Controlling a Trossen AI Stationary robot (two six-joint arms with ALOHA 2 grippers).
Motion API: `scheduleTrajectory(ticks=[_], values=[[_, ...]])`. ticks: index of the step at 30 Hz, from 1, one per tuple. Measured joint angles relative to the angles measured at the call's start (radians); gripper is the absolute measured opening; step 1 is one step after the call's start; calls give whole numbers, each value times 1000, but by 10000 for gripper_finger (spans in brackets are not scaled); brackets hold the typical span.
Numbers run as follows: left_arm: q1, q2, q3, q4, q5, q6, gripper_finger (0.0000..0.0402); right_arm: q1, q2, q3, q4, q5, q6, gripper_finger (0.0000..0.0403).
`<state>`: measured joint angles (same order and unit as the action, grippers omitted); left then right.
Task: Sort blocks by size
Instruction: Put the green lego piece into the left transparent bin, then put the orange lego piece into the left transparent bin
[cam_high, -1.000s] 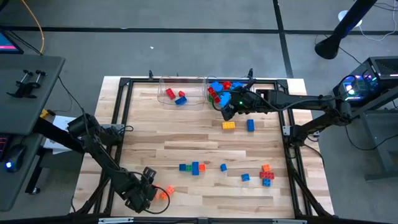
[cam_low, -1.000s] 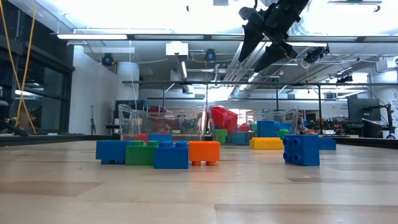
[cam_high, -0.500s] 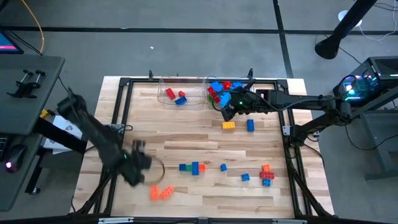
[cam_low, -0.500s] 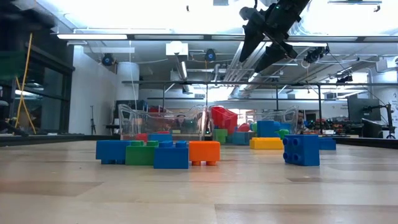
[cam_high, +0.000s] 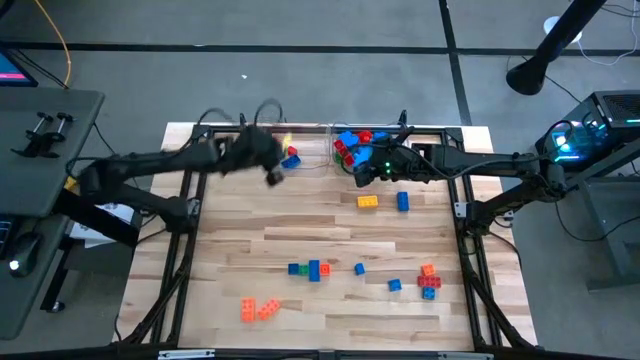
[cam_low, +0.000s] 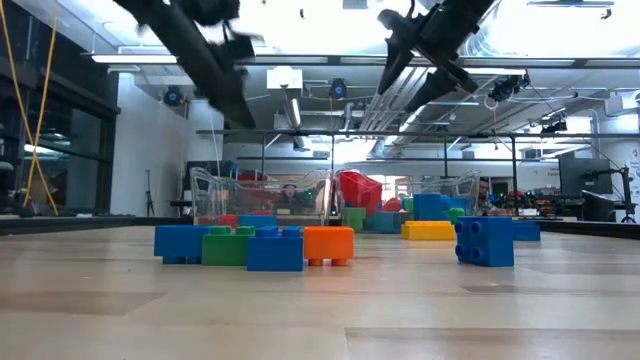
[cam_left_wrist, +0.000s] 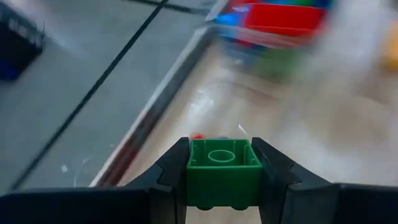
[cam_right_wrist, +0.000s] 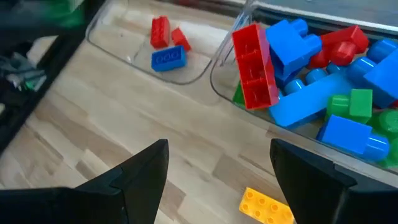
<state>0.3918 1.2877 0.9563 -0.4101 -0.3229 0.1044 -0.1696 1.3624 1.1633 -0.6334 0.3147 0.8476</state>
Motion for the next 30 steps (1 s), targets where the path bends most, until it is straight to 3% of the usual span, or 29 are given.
scheduleTrajectory(ticks=[5, 7, 15, 18, 22, 27, 30], values=[[206, 161, 40, -12, 181, -130, 106, 0, 0, 0, 17, 21, 53, 277], [238, 198, 61, -47, 231, -152, 134, 0, 0, 0, 17, 26, 73, 277], [251, 201, 106, -118, 254, -103, 271, 0, 0, 0, 17, 27, 95, 277], [246, 172, 117, -166, 373, -119, 296, 0, 0, 0, 19, -20, 88, 277], [187, 99, 116, -196, 588, -155, 302, 34, 7, 0, 62, -215, -7, 277], [31, -24, 78, -166, 608, -226, 298, 150, 73, 0, 79, -399, -84, 277], [-85, -109, 27, -59, 602, -359, 298, 254, 148, 0, 88, -469, -161, 277]])
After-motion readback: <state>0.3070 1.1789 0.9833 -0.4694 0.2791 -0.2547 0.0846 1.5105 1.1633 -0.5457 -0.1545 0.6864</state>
